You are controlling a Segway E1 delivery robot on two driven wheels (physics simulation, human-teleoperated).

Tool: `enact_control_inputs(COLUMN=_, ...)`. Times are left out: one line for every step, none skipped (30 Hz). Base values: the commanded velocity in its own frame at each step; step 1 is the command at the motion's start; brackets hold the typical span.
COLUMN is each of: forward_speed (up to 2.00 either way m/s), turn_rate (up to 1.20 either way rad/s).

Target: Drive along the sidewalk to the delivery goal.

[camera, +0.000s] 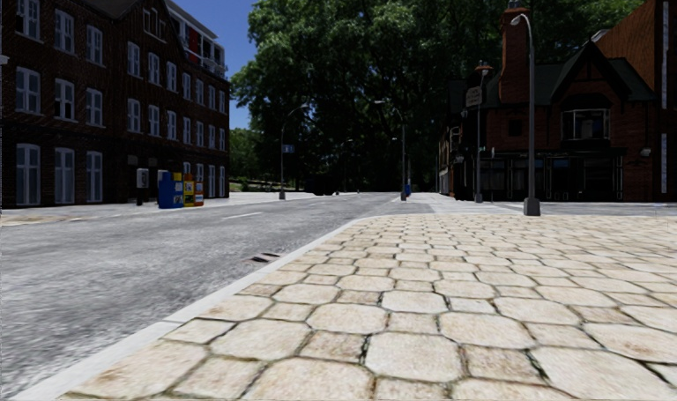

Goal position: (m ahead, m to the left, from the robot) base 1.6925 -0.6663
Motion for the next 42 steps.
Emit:
enact_control_inputs(forward_speed=0.98, turn_rate=0.00)
enact_control_inputs(forward_speed=0.98, turn_rate=0.00)
enact_control_inputs(forward_speed=0.98, turn_rate=0.00)
enact_control_inputs(forward_speed=0.98, turn_rate=0.00)
enact_control_inputs(forward_speed=0.98, turn_rate=0.00)
enact_control_inputs(forward_speed=0.98, turn_rate=0.00)
enact_control_inputs(forward_speed=0.98, turn_rate=0.00)
enact_control_inputs(forward_speed=0.98, turn_rate=0.00)
enact_control_inputs(forward_speed=0.98, turn_rate=0.00)
enact_control_inputs(forward_speed=0.98, turn_rate=0.00)
enact_control_inputs(forward_speed=0.98, turn_rate=0.00)
enact_control_inputs(forward_speed=0.98, turn_rate=0.00)
enact_control_inputs(forward_speed=0.98, turn_rate=0.00)
enact_control_inputs(forward_speed=0.98, turn_rate=0.00)
enact_control_inputs(forward_speed=0.98, turn_rate=0.00)
enact_control_inputs(forward_speed=0.98, turn_rate=0.00)
enact_control_inputs(forward_speed=0.98, turn_rate=0.00)
enact_control_inputs(forward_speed=0.98, turn_rate=0.00)
enact_control_inputs(forward_speed=0.98, turn_rate=0.00)
enact_control_inputs(forward_speed=0.98, turn_rate=0.00)
enact_control_inputs(forward_speed=0.98, turn_rate=-0.28)
enact_control_inputs(forward_speed=0.98, turn_rate=-0.28)
enact_control_inputs(forward_speed=0.98, turn_rate=-0.78)
enact_control_inputs(forward_speed=0.98, turn_rate=-1.01)
enact_control_inputs(forward_speed=0.98, turn_rate=-1.20)
enact_control_inputs(forward_speed=0.98, turn_rate=-1.20)
enact_control_inputs(forward_speed=0.98, turn_rate=-1.20)
enact_control_inputs(forward_speed=0.95, turn_rate=-1.20)
enact_control_inputs(forward_speed=0.88, turn_rate=-1.20)
enact_control_inputs(forward_speed=0.82, turn_rate=-1.20)
enact_control_inputs(forward_speed=0.76, turn_rate=-1.20)
enact_control_inputs(forward_speed=0.76, turn_rate=-1.20)
enact_control_inputs(forward_speed=0.73, turn_rate=-1.20)
enact_control_inputs(forward_speed=0.72, turn_rate=-1.20)
enact_control_inputs(forward_speed=0.71, turn_rate=-1.04)
enact_control_inputs(forward_speed=0.70, turn_rate=-0.50)
enact_control_inputs(forward_speed=0.70, turn_rate=-0.08)
enact_control_inputs(forward_speed=0.70, turn_rate=-0.02)
enact_control_inputs(forward_speed=0.70, turn_rate=0.00)
enact_control_inputs(forward_speed=0.70, turn_rate=0.00)
enact_control_inputs(forward_speed=0.67, turn_rate=0.00)
enact_control_inputs(forward_speed=0.67, turn_rate=0.00)
